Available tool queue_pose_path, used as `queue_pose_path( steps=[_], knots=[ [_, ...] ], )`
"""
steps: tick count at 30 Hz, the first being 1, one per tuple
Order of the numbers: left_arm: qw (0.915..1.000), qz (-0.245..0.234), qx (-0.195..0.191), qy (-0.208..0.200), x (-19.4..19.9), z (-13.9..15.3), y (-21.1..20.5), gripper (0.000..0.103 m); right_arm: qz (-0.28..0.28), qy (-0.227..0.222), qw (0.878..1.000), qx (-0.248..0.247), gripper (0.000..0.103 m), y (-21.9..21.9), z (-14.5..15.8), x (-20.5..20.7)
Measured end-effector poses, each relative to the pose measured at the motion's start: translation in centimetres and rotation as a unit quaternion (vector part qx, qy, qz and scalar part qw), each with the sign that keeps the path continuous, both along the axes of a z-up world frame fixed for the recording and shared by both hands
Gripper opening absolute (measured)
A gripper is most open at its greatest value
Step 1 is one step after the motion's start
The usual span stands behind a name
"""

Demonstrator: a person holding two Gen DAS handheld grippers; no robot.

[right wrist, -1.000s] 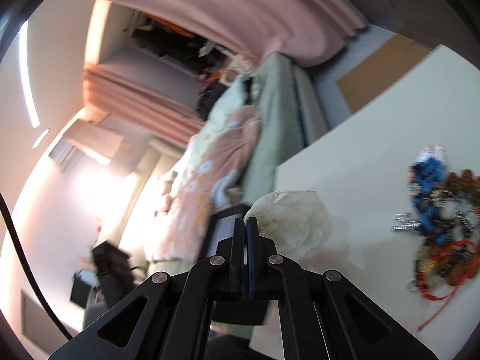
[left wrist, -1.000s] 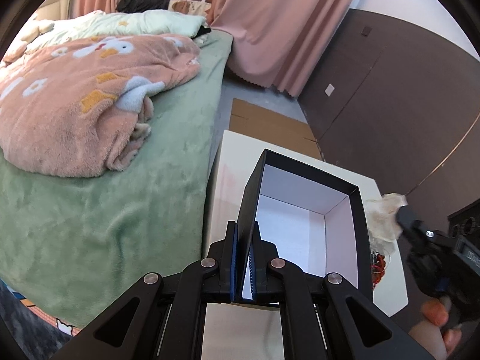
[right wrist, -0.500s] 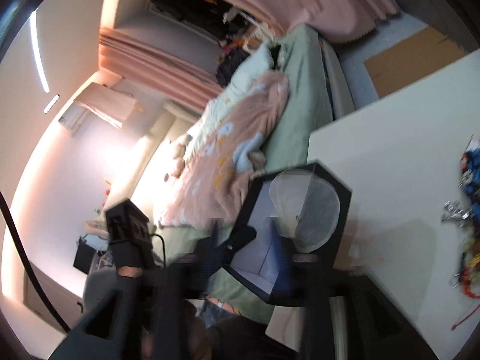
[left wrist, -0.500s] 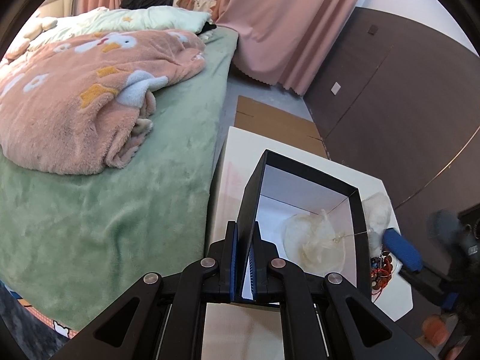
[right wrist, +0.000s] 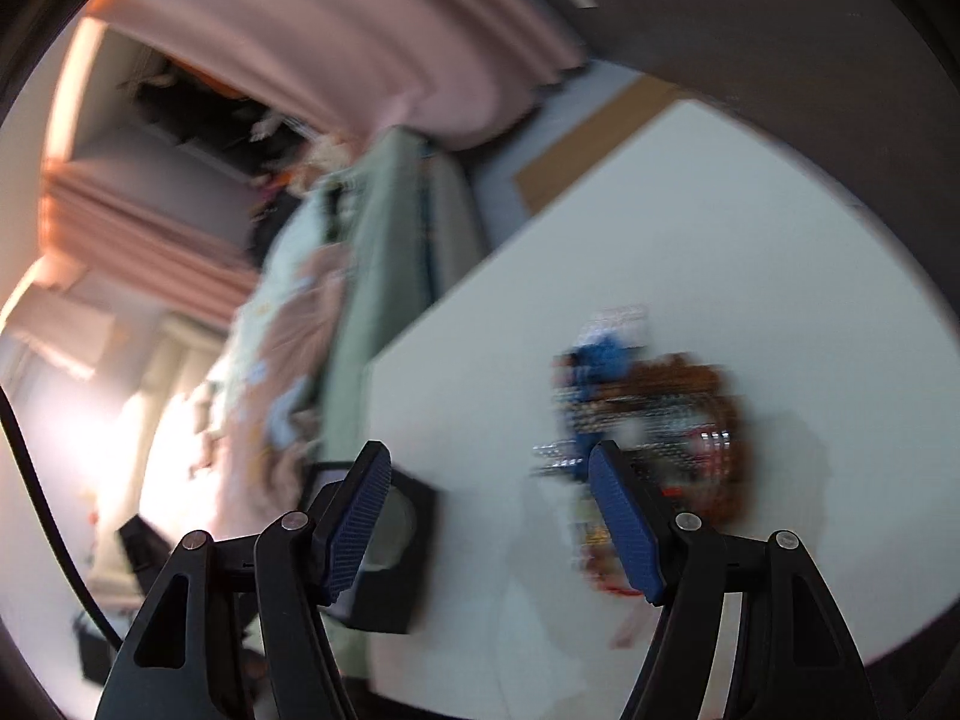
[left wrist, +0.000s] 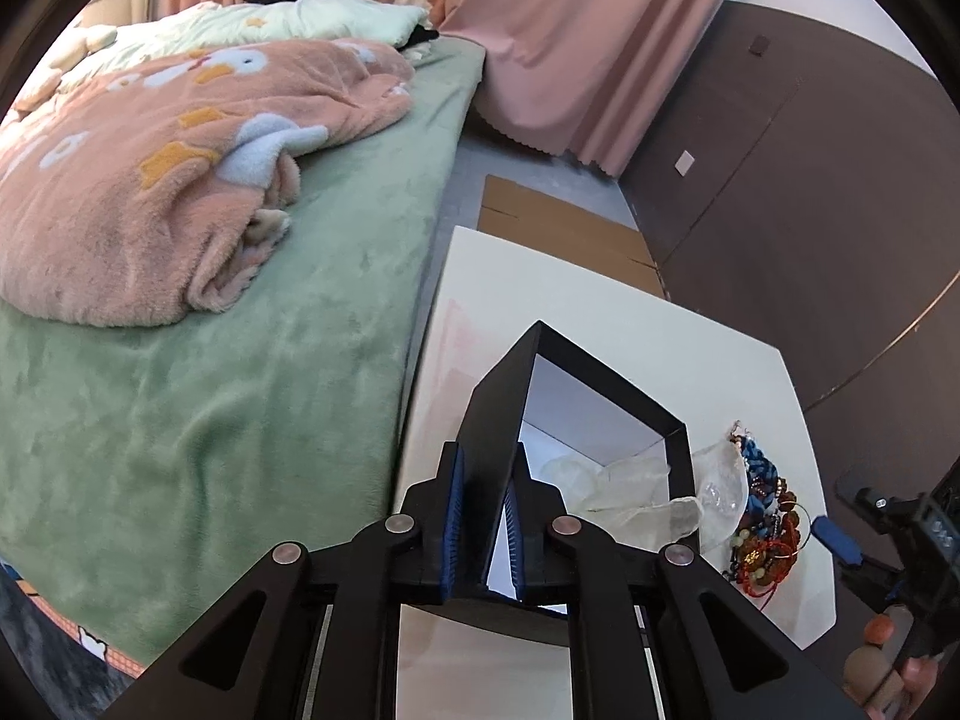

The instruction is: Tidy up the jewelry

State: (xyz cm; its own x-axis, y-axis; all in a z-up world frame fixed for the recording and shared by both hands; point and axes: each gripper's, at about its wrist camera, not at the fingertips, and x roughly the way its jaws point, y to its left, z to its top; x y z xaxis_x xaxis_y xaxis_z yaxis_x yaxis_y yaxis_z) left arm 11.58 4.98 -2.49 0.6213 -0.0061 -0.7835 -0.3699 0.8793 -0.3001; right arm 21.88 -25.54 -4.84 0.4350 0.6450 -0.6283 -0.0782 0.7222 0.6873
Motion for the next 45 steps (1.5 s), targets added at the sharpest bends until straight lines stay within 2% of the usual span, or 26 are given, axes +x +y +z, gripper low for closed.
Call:
queue_pose_path(
  steps=[2, 3, 4, 7, 9, 10, 12, 13, 15, 17, 20, 29, 32, 40, 44, 45],
  knots=[
    [0.9999, -0.003, 0.006, 0.010, 0.5, -0.1, -0.2, 0.016, -0.023, 0.015, 0.999, -0.038, 0.070, -1.2, -0.7, 0.2],
    [0.9998, 0.000, 0.008, 0.016, 0.7, -0.2, -0.3, 0.027, -0.031, 0.025, 0.998, -0.053, 0.070, -1.9, -1.0, 0.3],
    [0.9998, 0.002, 0.008, 0.018, 0.8, -0.2, -0.2, 0.036, -0.035, 0.032, 0.997, -0.058, 0.070, -2.3, -1.1, 0.4],
    [0.9998, 0.012, 0.006, 0.010, 0.9, 0.1, -0.3, 0.050, -0.045, 0.046, 0.996, -0.055, 0.070, -3.7, -1.6, 0.6],
    [0.9999, 0.015, 0.005, -0.001, 0.9, 0.6, -0.8, 0.054, -0.054, 0.050, 0.995, -0.063, 0.069, -4.6, -1.8, 0.6],
    [0.9999, 0.010, 0.003, -0.004, 1.0, 0.8, -1.1, 0.054, -0.058, 0.054, 0.994, -0.075, 0.068, -4.8, -1.9, 0.7],
    [0.9999, -0.008, -0.002, -0.009, 1.6, 1.2, -2.2, 0.054, -0.058, 0.073, 0.992, -0.091, 0.054, -5.0, -2.6, 1.2],
    [0.9998, -0.016, -0.002, -0.011, 1.8, 1.5, -2.8, 0.054, -0.053, 0.084, 0.991, -0.089, 0.050, -5.4, -3.3, 1.2],
    [0.9992, -0.034, 0.000, -0.019, 2.2, 2.0, -4.2, 0.054, -0.032, 0.112, 0.990, -0.083, 0.029, -5.3, -4.6, 1.4],
    [0.9980, -0.057, 0.005, -0.028, 2.7, 2.6, -5.9, 0.054, -0.019, 0.123, 0.990, -0.068, 0.022, -5.1, -5.3, 1.3],
    [0.9955, -0.089, 0.008, -0.031, 3.4, 3.1, -7.9, 0.054, -0.024, 0.112, 0.990, -0.082, 0.022, -5.3, -4.8, 0.9],
    [0.9881, -0.152, 0.005, -0.021, 5.6, 2.5, -13.0, 0.054, -0.021, 0.108, 0.993, -0.036, 0.021, -7.3, -4.5, 0.2],
    [0.9842, -0.176, 0.009, -0.017, 6.2, 1.9, -14.8, 0.054, -0.022, 0.101, 0.994, -0.038, 0.021, -7.7, -4.2, 0.0],
    [0.9749, -0.222, 0.001, 0.020, 8.8, -0.9, -18.9, 0.054, -0.027, 0.120, 0.992, -0.043, 0.022, -9.0, -4.6, 0.1],
    [0.9709, -0.237, 0.023, 0.024, 9.8, -1.7, -20.7, 0.054, -0.031, 0.118, 0.992, -0.035, 0.022, -9.6, -4.4, 0.1],
    [0.9701, -0.239, 0.029, 0.027, 10.2, -2.1, -21.0, 0.049, -0.034, 0.114, 0.992, -0.031, 0.022, -9.8, -4.2, 0.0]
  ],
)
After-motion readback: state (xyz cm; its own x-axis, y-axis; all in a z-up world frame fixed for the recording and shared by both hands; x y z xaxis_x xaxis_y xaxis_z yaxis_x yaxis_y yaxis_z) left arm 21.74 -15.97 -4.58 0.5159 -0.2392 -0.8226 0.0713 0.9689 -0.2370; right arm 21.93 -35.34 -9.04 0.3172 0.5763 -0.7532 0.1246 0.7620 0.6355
